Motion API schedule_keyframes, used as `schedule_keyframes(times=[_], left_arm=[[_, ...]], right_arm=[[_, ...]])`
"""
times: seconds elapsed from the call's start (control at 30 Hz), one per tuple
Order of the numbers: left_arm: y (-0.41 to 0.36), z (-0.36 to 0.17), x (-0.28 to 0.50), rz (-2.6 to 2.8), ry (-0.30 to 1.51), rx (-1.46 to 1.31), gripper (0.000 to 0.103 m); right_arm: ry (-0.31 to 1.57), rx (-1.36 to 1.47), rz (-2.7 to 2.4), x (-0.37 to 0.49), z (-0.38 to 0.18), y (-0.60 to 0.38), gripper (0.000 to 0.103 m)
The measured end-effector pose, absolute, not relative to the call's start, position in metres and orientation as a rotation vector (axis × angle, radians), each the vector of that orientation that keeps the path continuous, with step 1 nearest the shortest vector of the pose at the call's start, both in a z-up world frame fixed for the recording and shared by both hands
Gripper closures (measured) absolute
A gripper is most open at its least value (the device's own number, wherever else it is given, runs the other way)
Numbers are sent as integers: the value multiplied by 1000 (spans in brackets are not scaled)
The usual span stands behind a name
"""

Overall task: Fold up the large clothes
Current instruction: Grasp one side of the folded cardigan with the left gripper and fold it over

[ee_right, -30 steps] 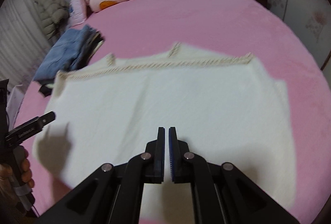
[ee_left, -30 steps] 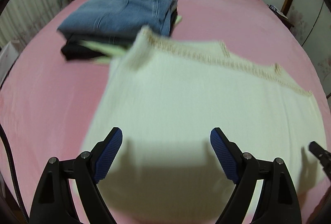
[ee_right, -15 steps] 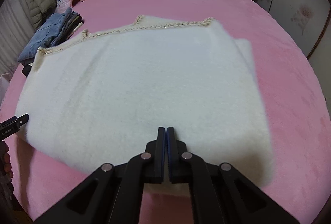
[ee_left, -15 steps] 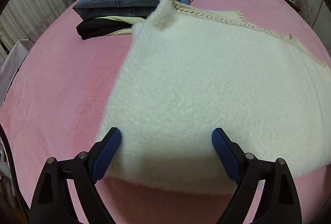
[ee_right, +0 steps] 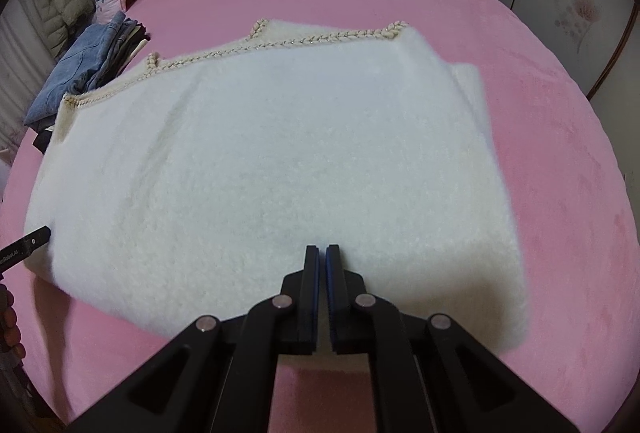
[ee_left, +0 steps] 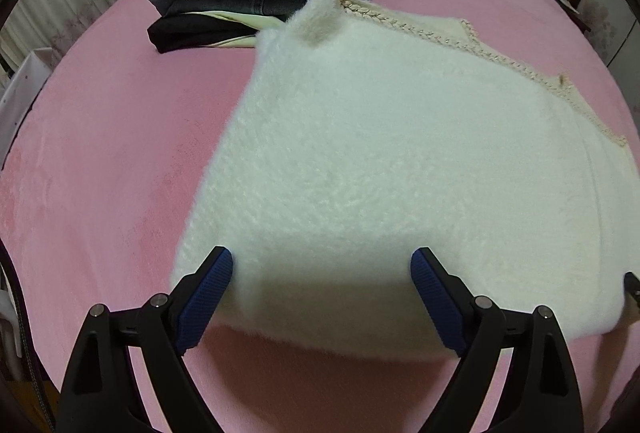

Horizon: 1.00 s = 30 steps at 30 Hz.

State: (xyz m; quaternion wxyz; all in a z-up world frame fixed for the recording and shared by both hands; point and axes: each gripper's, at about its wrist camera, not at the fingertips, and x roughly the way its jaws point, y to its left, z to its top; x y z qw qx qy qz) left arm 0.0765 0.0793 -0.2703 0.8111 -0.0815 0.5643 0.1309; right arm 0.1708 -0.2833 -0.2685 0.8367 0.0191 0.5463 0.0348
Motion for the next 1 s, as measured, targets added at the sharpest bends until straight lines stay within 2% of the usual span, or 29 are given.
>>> schedule_keyframes(times=[0.3,0.5,0.67,1.0], left_arm=[[92,-235,37,179,1201,-404,13],[110,-264,-7,115,1218,-701,13],[122,-298,-16,42,1104,-907,13],[120,-324,49,-70,851,-792,13]], right_arm=[[1133,95,115,168,-231,-256,98],[1070,95,195,169,-210,-218,96],[1055,62,270,169,-215,-190,96],[991,-2,335,167,-228,-160,96]])
